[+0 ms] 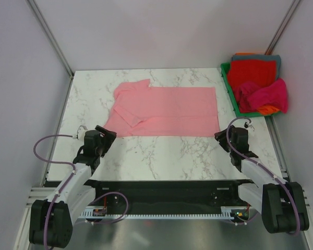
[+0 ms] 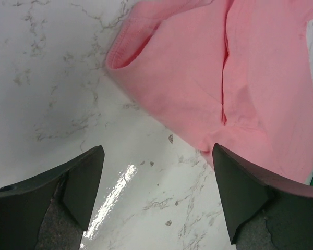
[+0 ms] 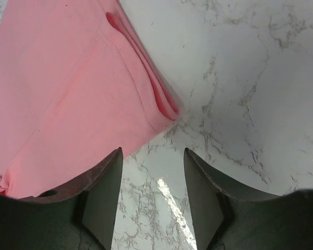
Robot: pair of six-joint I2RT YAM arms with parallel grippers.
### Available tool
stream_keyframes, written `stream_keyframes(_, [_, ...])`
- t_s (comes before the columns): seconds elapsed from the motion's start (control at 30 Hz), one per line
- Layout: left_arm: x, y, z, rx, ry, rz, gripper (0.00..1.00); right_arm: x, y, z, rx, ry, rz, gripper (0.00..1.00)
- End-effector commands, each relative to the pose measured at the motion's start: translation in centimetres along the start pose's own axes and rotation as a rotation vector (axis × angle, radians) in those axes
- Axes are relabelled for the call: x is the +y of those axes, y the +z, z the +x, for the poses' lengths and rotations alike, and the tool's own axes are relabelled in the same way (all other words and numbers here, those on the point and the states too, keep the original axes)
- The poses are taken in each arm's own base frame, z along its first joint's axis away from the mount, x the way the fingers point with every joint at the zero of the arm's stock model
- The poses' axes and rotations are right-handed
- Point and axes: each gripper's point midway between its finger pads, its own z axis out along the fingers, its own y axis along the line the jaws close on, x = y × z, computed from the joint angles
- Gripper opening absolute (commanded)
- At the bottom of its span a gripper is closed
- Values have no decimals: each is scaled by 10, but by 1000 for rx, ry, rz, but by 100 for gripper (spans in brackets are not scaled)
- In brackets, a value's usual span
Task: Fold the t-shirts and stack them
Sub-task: Fold the tshirt
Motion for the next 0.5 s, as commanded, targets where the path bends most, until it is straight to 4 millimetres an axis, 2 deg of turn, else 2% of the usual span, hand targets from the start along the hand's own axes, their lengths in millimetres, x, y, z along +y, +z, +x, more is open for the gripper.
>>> stream_keyframes(0.0, [-5, 3, -17, -85, -59, 3, 91, 7, 3, -11, -45, 79, 0, 57])
stream_keyframes(0.27, [7, 3, -18, -114, -69, -22, 88, 2, 20, -3, -12, 123, 43, 53])
stream_keyframes(0.47, [8, 6, -21, -123, -66, -38, 84, -1, 33, -9, -41, 145, 81, 46])
